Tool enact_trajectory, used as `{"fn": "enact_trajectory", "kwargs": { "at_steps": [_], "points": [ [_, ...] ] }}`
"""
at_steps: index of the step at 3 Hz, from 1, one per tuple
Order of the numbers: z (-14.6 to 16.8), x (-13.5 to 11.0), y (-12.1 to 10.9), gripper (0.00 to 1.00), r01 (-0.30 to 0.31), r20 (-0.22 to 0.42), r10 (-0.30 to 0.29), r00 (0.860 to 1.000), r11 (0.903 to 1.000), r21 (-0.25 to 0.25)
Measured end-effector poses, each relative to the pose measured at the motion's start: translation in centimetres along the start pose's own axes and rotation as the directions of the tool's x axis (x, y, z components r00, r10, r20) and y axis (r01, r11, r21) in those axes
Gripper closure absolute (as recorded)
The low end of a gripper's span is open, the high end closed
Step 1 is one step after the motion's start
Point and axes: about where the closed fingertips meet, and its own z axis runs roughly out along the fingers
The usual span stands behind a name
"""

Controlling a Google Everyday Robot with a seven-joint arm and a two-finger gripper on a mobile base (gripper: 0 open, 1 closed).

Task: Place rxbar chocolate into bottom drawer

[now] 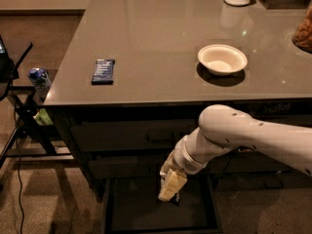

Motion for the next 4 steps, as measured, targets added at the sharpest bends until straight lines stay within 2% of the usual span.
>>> {"fn": "enact_trajectory", "kwargs": {
  "at_steps": [1,2,3,4],
  "points": [
    [2.8,1.4,1.1,1.00,-0.033,0.048,0.035,0.998,0.9988,-0.037],
    [6.3,3.7,2.2,1.00,-0.103,0.073,0.107,0.992,0.9931,-0.057],
    [9.4,5.8,2.4,1.00,-0.177,0.080,0.181,0.980,0.9829,-0.050],
    [9.4,5.8,2.4,1.00,-0.177,0.080,0.181,0.980,0.9829,-0.050]
  ]
}}
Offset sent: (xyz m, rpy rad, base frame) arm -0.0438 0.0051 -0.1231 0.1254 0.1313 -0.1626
